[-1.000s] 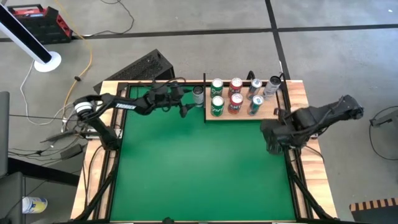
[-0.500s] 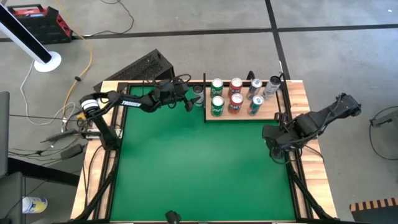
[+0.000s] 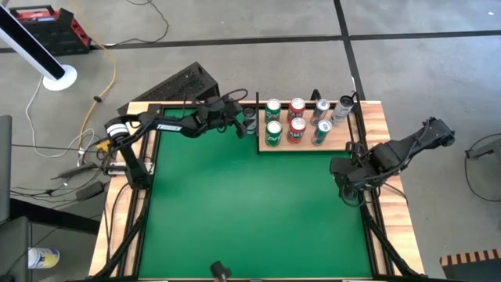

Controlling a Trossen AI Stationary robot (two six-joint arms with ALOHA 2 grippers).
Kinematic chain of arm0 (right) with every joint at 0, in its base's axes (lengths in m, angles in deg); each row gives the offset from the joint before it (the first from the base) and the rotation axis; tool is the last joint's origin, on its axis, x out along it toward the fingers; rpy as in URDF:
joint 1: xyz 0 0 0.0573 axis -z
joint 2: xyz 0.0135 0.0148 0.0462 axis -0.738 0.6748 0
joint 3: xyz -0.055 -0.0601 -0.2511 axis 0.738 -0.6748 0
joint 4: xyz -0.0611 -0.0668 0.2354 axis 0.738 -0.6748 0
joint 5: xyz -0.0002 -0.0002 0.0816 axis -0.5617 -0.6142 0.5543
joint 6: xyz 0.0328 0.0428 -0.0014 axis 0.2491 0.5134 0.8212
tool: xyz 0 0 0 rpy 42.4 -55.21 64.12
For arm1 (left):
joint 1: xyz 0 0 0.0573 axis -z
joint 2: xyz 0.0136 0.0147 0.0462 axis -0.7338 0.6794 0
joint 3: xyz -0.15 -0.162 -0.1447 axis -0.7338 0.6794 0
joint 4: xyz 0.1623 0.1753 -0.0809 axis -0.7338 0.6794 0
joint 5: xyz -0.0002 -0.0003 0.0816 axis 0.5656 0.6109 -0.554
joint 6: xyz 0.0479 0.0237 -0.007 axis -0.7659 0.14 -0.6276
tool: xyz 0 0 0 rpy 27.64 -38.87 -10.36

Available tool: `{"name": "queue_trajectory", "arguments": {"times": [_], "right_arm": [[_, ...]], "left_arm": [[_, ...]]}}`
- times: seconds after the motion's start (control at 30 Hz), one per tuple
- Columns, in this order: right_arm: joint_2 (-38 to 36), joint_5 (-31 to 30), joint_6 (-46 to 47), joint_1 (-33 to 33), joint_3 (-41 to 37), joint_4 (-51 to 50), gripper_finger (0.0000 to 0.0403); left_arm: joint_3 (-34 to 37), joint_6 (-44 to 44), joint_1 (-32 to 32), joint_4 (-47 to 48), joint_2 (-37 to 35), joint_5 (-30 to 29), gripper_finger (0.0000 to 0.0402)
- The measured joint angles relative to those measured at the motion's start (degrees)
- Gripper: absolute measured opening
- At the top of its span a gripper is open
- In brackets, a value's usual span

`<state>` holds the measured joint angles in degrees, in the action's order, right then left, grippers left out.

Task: Place canned beverage on shelf
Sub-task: Put the white and blue soda can on the shelf aligned with the other white and blue soda can

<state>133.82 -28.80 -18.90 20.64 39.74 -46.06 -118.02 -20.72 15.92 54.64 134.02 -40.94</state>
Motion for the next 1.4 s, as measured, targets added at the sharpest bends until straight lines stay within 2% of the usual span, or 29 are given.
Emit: {"name": "queue_trajectory", "arguments": {"times": [0.17, 0.2, 0.3, 0.4, 0.57, 0.63, 0.7, 0.8, 1.03, 1.13, 1.4], "right_arm": [[0.00, -0.32, -0.02, 0.04, 0.00, 0.02, 0.0035], [0.00, -0.45, 0.07, 0.04, 0.00, 0.02, 0.0038], [0.00, -0.61, 0.30, 0.04, 0.00, 0.26, 0.0039], [0.00, -0.59, 1.54, -0.11, 0.00, 0.47, 0.0027], [0.00, -0.42, 1.77, -0.09, 0.00, 0.55, 0.0017], [0.00, -0.43, 1.23, -0.09, 0.00, 1.23, 0.0020], [-0.14, -1.41, -0.82, 0.08, -0.39, 4.51, 0.0021], [-2.35, -1.82, -5.65, 1.60, -4.24, 11.41, 0.0015], [-7.83, -7.50, -11.41, 11.11, -15.08, 20.85, 0.0014], [-7.78, -7.70, -16.60, 15.74, -16.80, 25.06, 0.0015], [-4.66, -7.75, -28.00, 28.56, -17.05, 27.39, 0.0015]], "left_arm": [[0.00, 0.09, 0.04, 4.42, -1.48, 0.05, 0.0227], [0.00, 0.10, 0.02, 5.07, -1.92, 0.19, 0.0216], [0.04, -1.15, 0.00, 8.66, -3.97, 1.15, 0.0216], [0.15, -2.76, -0.05, 17.23, -8.95, 3.23, 0.0216], [0.15, -4.94, 1.33, 32.15, -21.12, 15.40, 0.0216], [0.14, -5.69, 3.17, 36.63, -25.92, 20.84, 0.0216], [0.15, -5.93, 6.19, 40.29, -30.10, 23.66, 0.0216], [0.15, -6.37, 12.45, 42.23, -35.08, 21.76, 0.0216], [0.13, -9.68, 26.92, 40.59, -39.58, 6.22, 0.0216], [0.13, -10.17, 29.48, 39.86, -39.73, 3.27, 0.0216], [0.13, -8.81, 30.91, 40.12, -39.74, 2.18, 0.0216]]}}
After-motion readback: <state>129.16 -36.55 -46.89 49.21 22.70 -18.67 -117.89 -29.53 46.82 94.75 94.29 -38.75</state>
